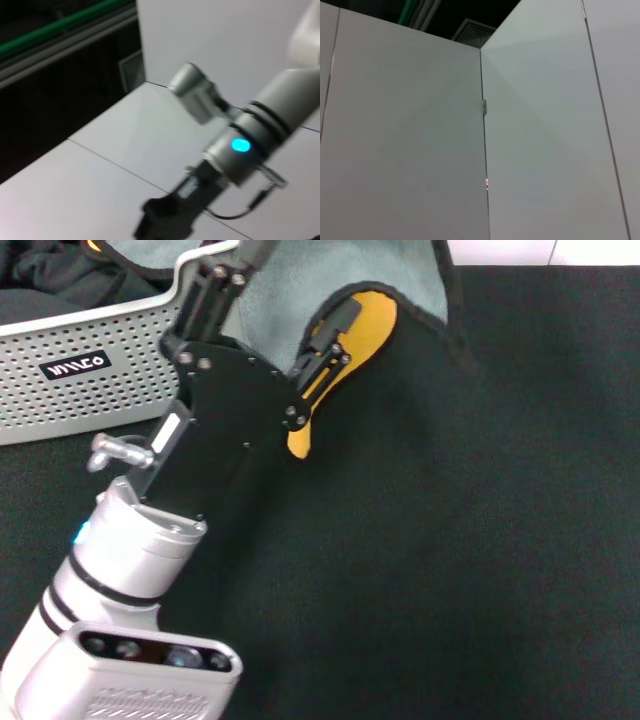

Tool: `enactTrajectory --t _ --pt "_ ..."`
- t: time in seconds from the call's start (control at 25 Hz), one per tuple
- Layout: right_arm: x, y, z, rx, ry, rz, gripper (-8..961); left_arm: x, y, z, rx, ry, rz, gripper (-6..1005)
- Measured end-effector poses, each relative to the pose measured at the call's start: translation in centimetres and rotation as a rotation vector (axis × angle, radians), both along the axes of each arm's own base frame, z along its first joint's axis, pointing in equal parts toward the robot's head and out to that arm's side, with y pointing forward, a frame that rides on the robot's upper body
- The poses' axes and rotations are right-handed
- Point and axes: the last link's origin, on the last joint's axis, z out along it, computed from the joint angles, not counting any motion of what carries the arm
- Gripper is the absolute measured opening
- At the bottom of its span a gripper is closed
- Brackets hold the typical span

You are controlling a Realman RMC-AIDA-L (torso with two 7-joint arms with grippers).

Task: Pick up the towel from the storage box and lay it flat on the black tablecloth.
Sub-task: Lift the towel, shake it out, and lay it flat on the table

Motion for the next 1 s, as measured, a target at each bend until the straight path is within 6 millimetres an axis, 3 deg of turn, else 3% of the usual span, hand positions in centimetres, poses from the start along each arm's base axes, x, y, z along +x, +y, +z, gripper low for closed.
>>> enactTrajectory --t 0.28,0.52,0.76,1.0 --pt "1.9 -0.5 -0.1 0.005 -0.012 -0.007 7 -1.9 0.1 1.3 -0.07 -0.106 0.047 758" --pt "2.1 -1.0 0.8 0.021 0.014 0.022 7 -3.6 0.6 1.8 -0.207 -0.216 0.115 755" --pt "-0.1 -0.9 2.0 0.037 0.057 0.074 7 -4.3 1.9 0.8 -0.315 -0.219 0.187 752" --pt "-2.9 -0.5 2.1 0.044 0.059 0.116 7 -3.4 3.1 -0.1 -0.357 -0.189 0.198 749"
